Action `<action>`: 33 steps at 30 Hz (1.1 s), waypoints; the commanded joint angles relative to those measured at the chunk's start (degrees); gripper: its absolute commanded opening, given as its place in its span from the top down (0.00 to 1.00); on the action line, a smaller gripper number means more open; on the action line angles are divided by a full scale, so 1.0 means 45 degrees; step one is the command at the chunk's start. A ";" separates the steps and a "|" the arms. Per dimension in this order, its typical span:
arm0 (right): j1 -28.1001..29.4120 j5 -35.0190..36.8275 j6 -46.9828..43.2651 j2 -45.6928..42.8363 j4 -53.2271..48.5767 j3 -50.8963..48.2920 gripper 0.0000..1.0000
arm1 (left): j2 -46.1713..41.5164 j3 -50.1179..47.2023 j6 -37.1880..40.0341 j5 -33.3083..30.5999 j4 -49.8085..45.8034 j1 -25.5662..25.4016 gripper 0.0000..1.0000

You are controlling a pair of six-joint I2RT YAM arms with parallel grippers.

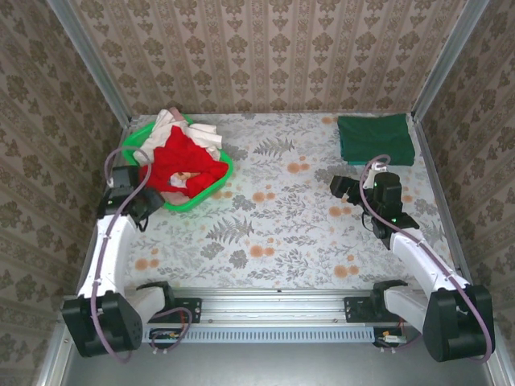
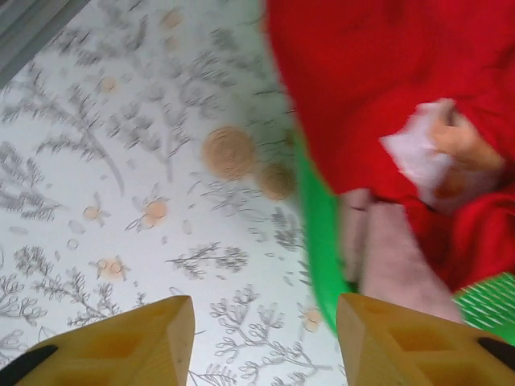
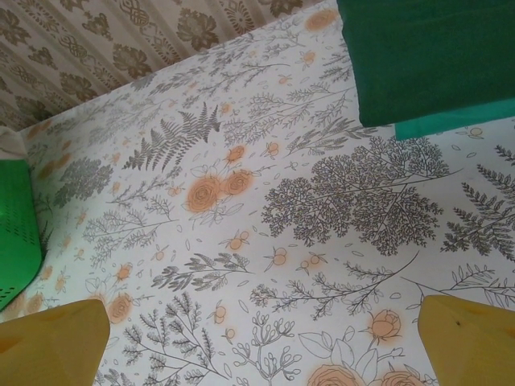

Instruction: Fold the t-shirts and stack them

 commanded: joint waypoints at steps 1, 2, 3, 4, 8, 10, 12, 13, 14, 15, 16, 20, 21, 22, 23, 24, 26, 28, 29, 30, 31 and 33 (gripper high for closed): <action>0.0061 -0.0340 0.0264 0.0048 0.0308 -0.0015 0.00 | 0.0201 0.1683 -0.0421 -0.0863 -0.0820 -0.1955 0.39; 0.0061 -0.0324 0.0272 0.0072 0.0308 0.0004 0.00 | 0.0591 0.2107 -0.0787 -0.1149 -0.0661 -0.2894 0.39; 0.0064 -0.0306 0.0267 0.0096 0.0274 0.0023 0.00 | 0.1262 0.2613 -0.1036 -0.1338 -0.0424 -0.3746 0.39; 0.0065 -0.0279 0.0245 0.0114 0.0222 0.0044 0.00 | 0.1935 0.3100 -0.1246 -0.1488 -0.0271 -0.4598 0.37; 0.0060 -0.0160 0.0118 0.0044 -0.0159 0.0156 0.00 | 0.5802 0.5903 -0.1504 -0.1860 -0.0054 -0.6263 0.34; 0.0061 -0.0055 -0.0002 -0.0082 -0.0341 0.0103 0.00 | 0.7711 0.7323 -0.1362 -0.1766 -0.0203 -0.6772 0.33; 0.0061 0.0046 -0.0075 -0.0290 -0.0504 -0.0010 0.00 | 0.9415 0.8811 -0.1381 -0.1978 -0.0576 -0.6796 0.33; 0.0059 0.0107 -0.0105 -0.0420 -0.0587 -0.0081 0.00 | 1.0108 0.9398 -0.1396 -0.2098 -0.0643 -0.6763 0.33; 0.0045 0.0161 -0.0104 -0.0546 -0.0634 -0.0158 0.00 | 1.0643 0.9887 -0.1419 -0.2086 -0.0701 -0.6722 0.32; 0.0044 0.0220 -0.0126 -0.0684 -0.0655 -0.0256 0.00 | 1.1192 1.0334 -0.1425 -0.2059 -0.0676 -0.6686 0.32; 0.0041 0.0258 -0.0107 -0.0782 -0.0640 -0.0322 0.00 | 1.1628 1.0760 -0.1454 -0.2069 -0.0704 -0.6665 0.33; 0.0042 0.0324 -0.0116 -0.0965 -0.0618 -0.0463 0.00 | 1.2947 1.1611 -0.1617 -0.2203 -0.0759 -0.6585 0.40; 0.0041 0.0340 -0.0117 -0.0965 -0.0605 -0.0456 0.00 | 1.3121 1.1595 -0.1631 -0.2183 -0.0671 -0.6579 0.43; 0.0042 0.0352 -0.0106 -0.0936 -0.0576 -0.0465 0.00 | 1.3242 1.1556 -0.1632 -0.2172 -0.0642 -0.6548 0.47; 0.0032 0.0348 -0.0111 -0.0871 -0.0510 -0.0465 0.00 | 1.3344 1.1418 -0.1613 -0.2070 -0.0629 -0.6464 0.52; 0.0041 0.0363 -0.0096 -0.0809 -0.0469 -0.0465 0.00 | 1.3345 1.1194 -0.1541 -0.1959 -0.0527 -0.6427 0.56; 0.0041 0.0339 -0.0097 -0.0640 -0.0414 -0.0431 0.00 | 1.3120 1.0503 -0.1173 -0.1530 -0.0053 -0.6422 0.65; 0.0044 0.0311 -0.0063 -0.0464 -0.0342 -0.0411 0.00 | 1.2628 0.9814 -0.0683 -0.1338 0.0225 -0.6416 0.70; 0.0041 0.0298 -0.0058 -0.0362 -0.0298 -0.0388 0.00 | 1.2317 0.9483 -0.0146 -0.1162 0.0351 -0.6410 0.72; 0.0036 0.0303 -0.0033 -0.0264 -0.0250 -0.0352 0.00 | 1.2004 0.9242 0.0145 -0.1237 0.0165 -0.6101 0.75; 0.0041 0.0283 -0.0022 -0.0175 -0.0240 -0.0331 0.00 | 1.1726 0.9011 0.0408 -0.1370 0.0034 -0.6050 0.78; 0.0044 0.0279 -0.0019 0.0003 -0.0258 -0.0255 0.00 | 1.0794 0.8045 0.1461 -0.1116 0.0259 -0.5903 0.83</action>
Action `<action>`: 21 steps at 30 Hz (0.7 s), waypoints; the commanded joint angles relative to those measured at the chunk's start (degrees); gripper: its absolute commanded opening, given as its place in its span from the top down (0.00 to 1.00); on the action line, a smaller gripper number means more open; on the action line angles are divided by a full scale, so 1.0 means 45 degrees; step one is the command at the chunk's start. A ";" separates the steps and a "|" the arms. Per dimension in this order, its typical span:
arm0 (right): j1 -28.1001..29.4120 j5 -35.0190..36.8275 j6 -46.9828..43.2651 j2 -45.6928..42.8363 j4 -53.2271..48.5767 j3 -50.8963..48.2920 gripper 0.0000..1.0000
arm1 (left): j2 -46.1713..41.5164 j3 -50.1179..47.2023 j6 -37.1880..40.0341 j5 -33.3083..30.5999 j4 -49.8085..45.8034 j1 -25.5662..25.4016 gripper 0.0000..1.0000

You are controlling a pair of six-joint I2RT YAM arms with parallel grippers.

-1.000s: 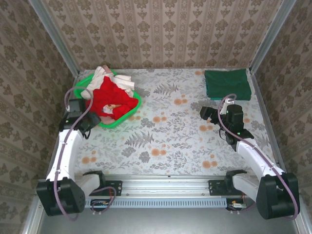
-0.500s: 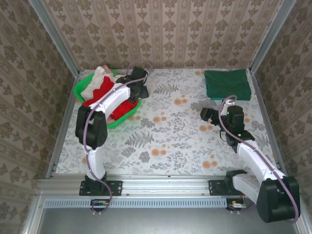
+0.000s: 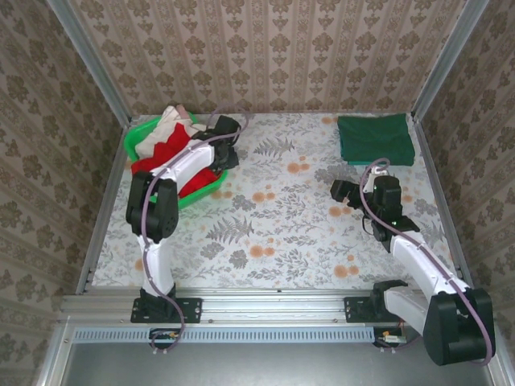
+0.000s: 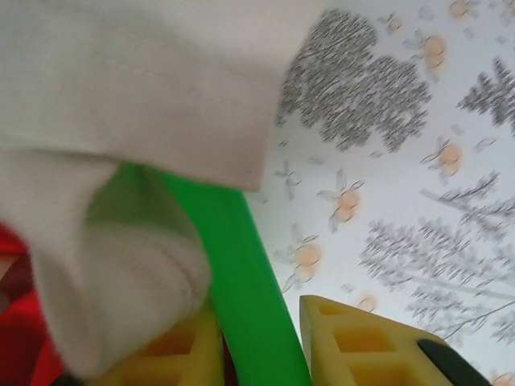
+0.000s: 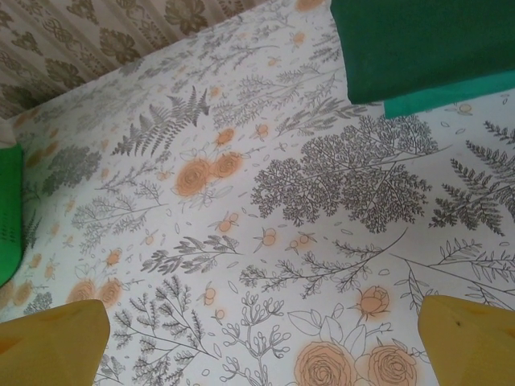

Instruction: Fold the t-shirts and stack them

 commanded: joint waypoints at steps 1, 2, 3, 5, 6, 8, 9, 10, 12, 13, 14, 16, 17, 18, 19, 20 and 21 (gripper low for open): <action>0.0041 0.0177 0.0017 0.0270 0.0136 0.0109 0.00 | -0.1433 -0.1336 0.2175 0.0725 -0.0032 0.0548 0.84; 0.0041 0.0165 0.0010 0.0343 0.0122 0.0136 0.00 | -0.1947 -0.1910 0.2525 0.0990 0.0202 0.0791 0.84; 0.0041 0.0183 0.0007 0.0425 0.0133 0.0175 0.00 | -0.2458 -0.2474 0.2830 0.1141 0.0353 0.1079 0.84; 0.0039 0.0138 0.0040 0.0543 0.0193 0.0215 0.00 | -0.3095 -0.3204 0.3366 0.1078 0.0346 0.1744 0.87; 0.0041 0.0120 0.0059 0.0615 0.0217 0.0232 0.00 | -0.3343 -0.3519 0.3570 0.1022 0.0255 0.2182 0.89; 0.0031 0.0103 0.0044 0.0737 0.0209 0.0285 0.00 | -0.3623 -0.4009 0.4339 0.1654 0.0330 0.2995 0.91; 0.0041 0.0105 0.0045 0.0805 0.0213 0.0313 0.00 | -0.3706 -0.4227 0.4677 0.1712 0.0446 0.3365 0.93; 0.0041 0.0096 0.0072 0.0854 0.0214 0.0329 0.00 | -0.3738 -0.4362 0.5020 0.1728 0.0520 0.3610 0.95; 0.0039 0.0120 0.0065 0.0952 0.0194 0.0372 0.00 | -0.3693 -0.4537 0.5902 0.1888 0.0764 0.4023 0.98; 0.0041 0.0120 0.0069 0.0989 0.0165 0.0392 0.00 | -0.3627 -0.4538 0.6259 0.1953 0.0822 0.4137 1.00; 0.0041 0.0153 0.0062 0.0994 0.0126 0.0412 0.00 | -0.3520 -0.4510 0.6639 0.2042 0.0941 0.4204 1.00; 0.0041 0.0175 0.0047 0.1000 0.0076 0.0450 0.00 | -0.3220 -0.4260 0.7084 0.2039 0.0898 0.4346 1.00; 0.0040 0.0192 0.0050 0.0994 0.0038 0.0451 0.00 | -0.3057 -0.4090 0.7283 0.2030 0.0885 0.4411 1.00; 0.0041 0.0201 0.0051 0.0993 0.0056 0.0438 0.00 | -0.2882 -0.3927 0.7485 0.2006 0.0886 0.4510 1.00; 0.0041 0.0202 0.0057 0.1000 0.0028 0.0449 0.00 | -0.2737 -0.3755 0.7671 0.2041 0.0876 0.4612 1.00; 0.0041 0.0197 0.0053 0.0985 0.0010 0.0451 0.00 | -0.2607 -0.3625 0.7880 0.2095 0.0913 0.4739 1.00; 0.0041 0.0198 0.0060 0.0975 -0.0011 0.0451 0.00 | -0.2522 -0.3502 0.8162 0.2261 0.0907 0.4890 1.00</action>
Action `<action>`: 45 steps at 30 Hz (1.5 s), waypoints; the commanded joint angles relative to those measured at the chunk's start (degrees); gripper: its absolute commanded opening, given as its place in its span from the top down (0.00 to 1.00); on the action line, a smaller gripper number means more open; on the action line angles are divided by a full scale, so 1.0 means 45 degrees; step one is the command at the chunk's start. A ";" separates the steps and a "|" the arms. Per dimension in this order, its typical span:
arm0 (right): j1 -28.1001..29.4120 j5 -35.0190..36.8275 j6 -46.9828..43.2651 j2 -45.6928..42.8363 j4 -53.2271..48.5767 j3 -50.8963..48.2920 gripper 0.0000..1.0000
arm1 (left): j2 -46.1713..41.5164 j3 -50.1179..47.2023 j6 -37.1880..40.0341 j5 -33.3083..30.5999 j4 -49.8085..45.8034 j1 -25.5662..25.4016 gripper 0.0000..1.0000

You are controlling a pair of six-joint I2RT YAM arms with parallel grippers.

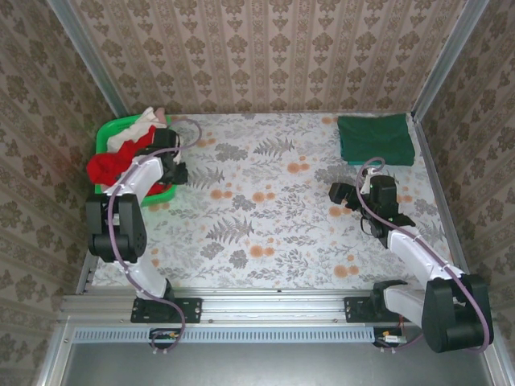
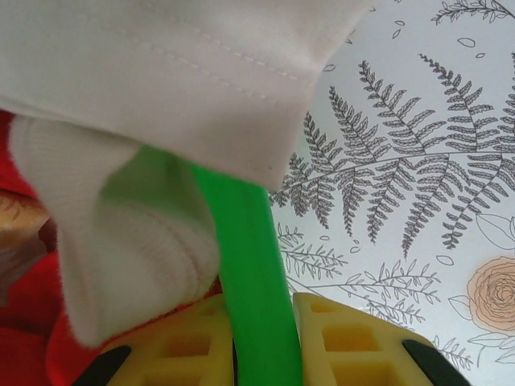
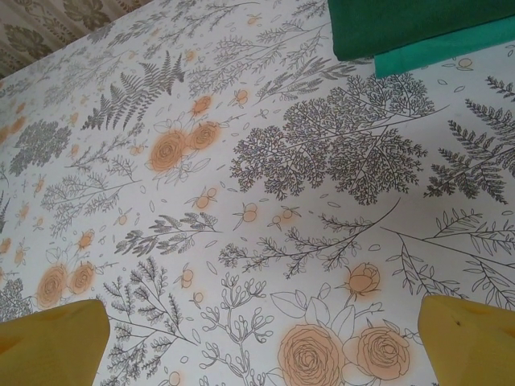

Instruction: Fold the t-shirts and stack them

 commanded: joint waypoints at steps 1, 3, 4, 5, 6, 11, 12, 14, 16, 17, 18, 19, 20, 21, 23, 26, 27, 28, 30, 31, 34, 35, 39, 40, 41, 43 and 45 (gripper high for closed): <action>0.0042 0.0214 0.0045 0.0019 -0.0036 0.0422 0.00 | 0.0666 0.0603 0.1708 0.0895 0.0057 0.0482 1.00; 0.0041 0.0283 0.0034 0.0013 -0.0058 0.0422 0.00 | 0.0724 0.0858 0.2342 0.0910 0.0049 0.0560 1.00; 0.0042 0.0314 0.0030 0.0013 -0.0055 0.0422 0.00 | 0.0725 0.0889 0.2726 0.1046 0.0129 0.0572 1.00; 0.0041 0.0313 0.0048 0.0031 -0.0022 0.0422 0.00 | 0.0722 0.0871 0.3049 0.1043 0.0315 0.0592 1.00; 0.0041 0.0304 0.0040 0.0052 0.0007 0.0442 0.00 | 0.0789 0.0965 0.3191 0.1012 0.0340 0.0666 1.00; 0.0041 0.0276 0.0022 0.0130 -0.0122 0.0535 0.00 | 0.1405 0.1730 0.4043 0.1668 -0.0071 0.1209 1.00; 0.0041 0.0290 0.0020 0.0112 -0.0147 0.0521 0.00 | 0.1462 0.1813 0.4065 0.1420 -0.0069 0.1231 1.00; 0.0038 0.0337 0.0002 0.0072 -0.0155 0.0500 0.00 | 0.1490 0.1813 0.4442 0.1769 -0.0077 0.1302 1.00; 0.0041 0.0398 0.0010 0.0072 -0.0131 0.0488 0.00 | 0.1414 0.1650 0.4712 0.1985 0.0208 0.1319 1.00; 0.0041 0.0388 0.0006 0.0092 -0.0102 0.0507 0.00 | 0.1381 0.1500 0.4870 0.2181 0.0455 0.1337 1.00; 0.0041 0.0398 0.0011 0.0128 -0.0111 0.0522 0.00 | 0.1408 0.1440 0.4877 0.2063 0.0627 0.1353 1.00; 0.0041 0.0352 0.0008 0.0159 -0.0139 0.0554 0.00 | 0.1461 0.1447 0.4928 0.2069 0.0673 0.1408 1.00; 0.0041 0.0335 0.0010 0.0169 -0.0183 0.0578 0.00 | 0.1585 0.1531 0.5094 0.2361 0.0534 0.1461 1.00; 0.0040 0.0313 -0.0017 0.0169 -0.0210 0.0581 0.00 | 0.1703 0.1571 0.5077 0.2241 0.0565 0.1473 1.00; 0.0041 0.0368 -0.0010 0.0131 -0.0188 0.0530 0.00 | 0.1921 0.1649 0.5087 0.2379 0.0537 0.1586 1.00; 0.0041 0.0437 -0.0038 0.0116 -0.0205 0.0538 0.00 | 0.2164 0.1723 0.4972 0.2232 0.0767 0.1666 1.00; 0.0041 0.0410 -0.0034 0.0112 -0.0197 0.0548 0.00 | 0.2219 0.1777 0.4915 0.2118 0.0769 0.1647 0.97; 0.0041 0.0398 -0.0034 0.0111 -0.0209 0.0561 0.00 | 0.2240 0.1877 0.4760 0.1970 0.0748 0.1645 0.93; 0.0041 0.0408 -0.0057 0.0112 -0.0226 0.0561 0.00 | 0.2044 0.1840 0.4721 0.2049 0.0746 0.1617 0.87; 0.0041 0.0431 -0.0052 0.0111 -0.0204 0.0559 0.00 | 0.1900 0.1829 0.4655 0.2032 0.0745 0.1628 0.81; 0.0042 0.0433 -0.0058 0.0167 -0.0173 0.0569 0.00 | 0.1238 0.1818 0.4426 0.2166 0.0631 0.1576 0.64; 0.0041 0.0406 -0.0058 0.0188 -0.0152 0.0569 0.00 | 0.0941 0.1766 0.4357 0.2137 0.0649 0.1564 0.58; 0.0041 0.0358 -0.0056 0.0267 -0.0171 0.0617 0.00 | -0.0012 0.1989 0.3740 0.2016 0.0260 0.1538 0.43; 0.0040 0.0324 -0.0044 0.0267 -0.0145 0.0617 0.00 | -0.0246 0.2048 0.3635 0.2074 0.0156 0.1517 0.38; 0.0041 0.0340 -0.0036 0.0267 -0.0139 0.0603 0.00 | -0.0551 0.2083 0.3506 0.2225 0.0058 0.1490 0.31; 0.0041 0.0303 -0.0010 0.0267 -0.0109 0.0579 0.00 | -0.1123 0.2023 0.3300 0.2583 0.0098 0.1408 0.16; 0.0041 0.0285 0.0015 0.0286 -0.0072 0.0559 0.00 | -0.1792 0.1844 0.2756 0.2355 0.0523 0.1356 0.00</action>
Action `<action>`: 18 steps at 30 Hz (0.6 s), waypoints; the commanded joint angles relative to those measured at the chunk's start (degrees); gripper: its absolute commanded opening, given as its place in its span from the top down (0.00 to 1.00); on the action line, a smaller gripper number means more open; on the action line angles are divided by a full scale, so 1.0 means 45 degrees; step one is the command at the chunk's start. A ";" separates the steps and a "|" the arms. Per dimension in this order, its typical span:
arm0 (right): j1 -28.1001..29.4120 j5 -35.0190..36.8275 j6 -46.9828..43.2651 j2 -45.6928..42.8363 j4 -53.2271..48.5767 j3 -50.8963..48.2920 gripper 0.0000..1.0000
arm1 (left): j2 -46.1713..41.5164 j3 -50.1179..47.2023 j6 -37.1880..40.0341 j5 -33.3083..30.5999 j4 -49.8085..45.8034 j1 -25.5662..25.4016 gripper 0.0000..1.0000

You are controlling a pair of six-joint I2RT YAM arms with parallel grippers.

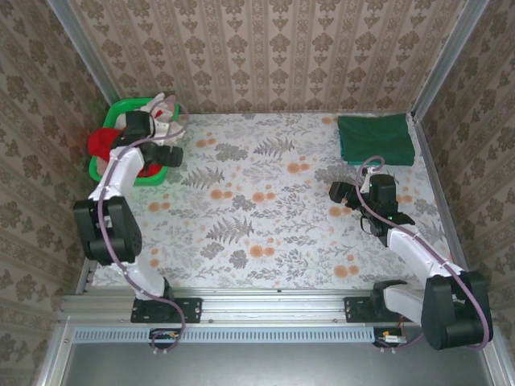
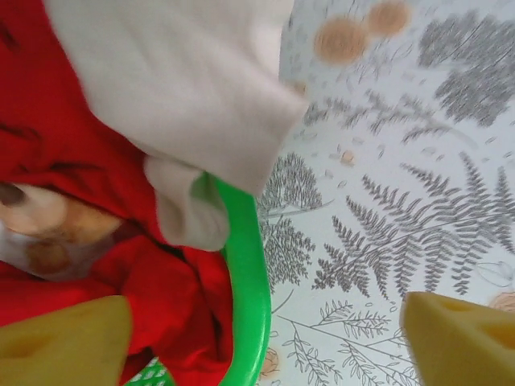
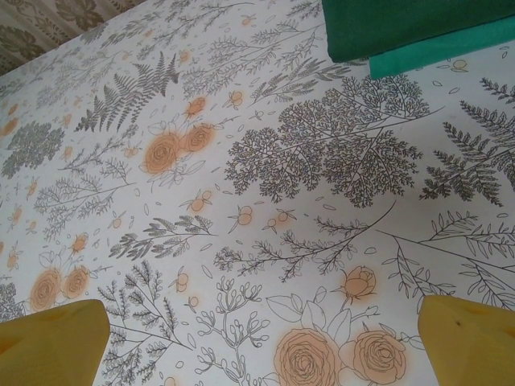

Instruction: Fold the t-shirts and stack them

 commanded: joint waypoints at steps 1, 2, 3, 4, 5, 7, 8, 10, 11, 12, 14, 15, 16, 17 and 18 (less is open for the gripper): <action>0.0041 0.0143 0.0021 0.0087 -0.0018 0.0437 0.00 | -0.1213 0.0040 -0.0999 0.0139 0.0295 -0.0174 0.00; 0.0041 0.0123 0.0022 0.0106 -0.0025 0.0437 0.00 | -0.1312 0.0087 -0.1410 -0.0301 0.0393 -0.0176 0.00; 0.0041 0.0090 0.0050 0.0125 -0.0003 0.0437 0.00 | -0.1338 0.0120 -0.1924 -0.0893 0.0473 -0.0165 0.00; 0.0041 0.0051 0.0052 0.0143 0.0006 0.0437 0.00 | -0.1260 0.0224 -0.2111 -0.1130 0.0477 -0.0136 0.00; 0.0038 0.0043 0.0042 0.0164 -0.0005 0.0437 0.00 | -0.1079 0.0450 -0.2280 -0.1506 0.0275 -0.0123 0.00; 0.0041 0.0044 0.0057 0.0165 -0.0010 0.0439 0.00 | -0.0454 0.1140 -0.3085 -0.2437 -0.0352 0.0091 0.00; 0.0040 0.0036 0.0074 0.0167 -0.0039 0.0437 0.00 | -0.0008 0.1635 -0.3390 -0.2254 -0.0809 0.0324 0.00; 0.0041 0.0019 0.0061 0.0147 -0.0081 0.0437 0.00 | 0.0858 0.2463 -0.4081 -0.1467 -0.1328 0.0771 0.01; 0.0042 -0.0009 0.0070 0.0124 -0.0100 0.0428 0.00 | 0.1298 0.2796 -0.4467 -0.1093 -0.1441 0.0992 0.06; 0.0041 -0.0019 0.0060 0.0114 -0.0120 0.0438 0.00 | 0.1664 0.3055 -0.4918 -0.0752 -0.1500 0.1227 0.11; 0.0041 -0.0026 0.0058 0.0059 -0.0223 0.0461 0.00 | 0.2307 0.3392 -0.5997 -0.0284 -0.1534 0.1825 0.28; 0.0041 -0.0030 0.0021 0.0002 -0.0283 0.0457 0.00 | 0.2480 0.3333 -0.6493 0.0375 -0.1214 0.2189 0.36; 0.0041 -0.0012 0.0004 -0.0046 -0.0318 0.0441 0.00 | 0.2568 0.3111 -0.6857 0.1061 -0.0585 0.2454 0.40; 0.0041 0.0044 -0.0010 -0.0133 -0.0348 0.0409 0.00 | 0.2590 0.2777 -0.7280 0.1590 0.0203 0.2699 0.43; 0.0041 0.0072 -0.0018 -0.0193 -0.0341 0.0382 0.00 | 0.2697 0.2674 -0.7573 0.1939 0.0703 0.2846 0.43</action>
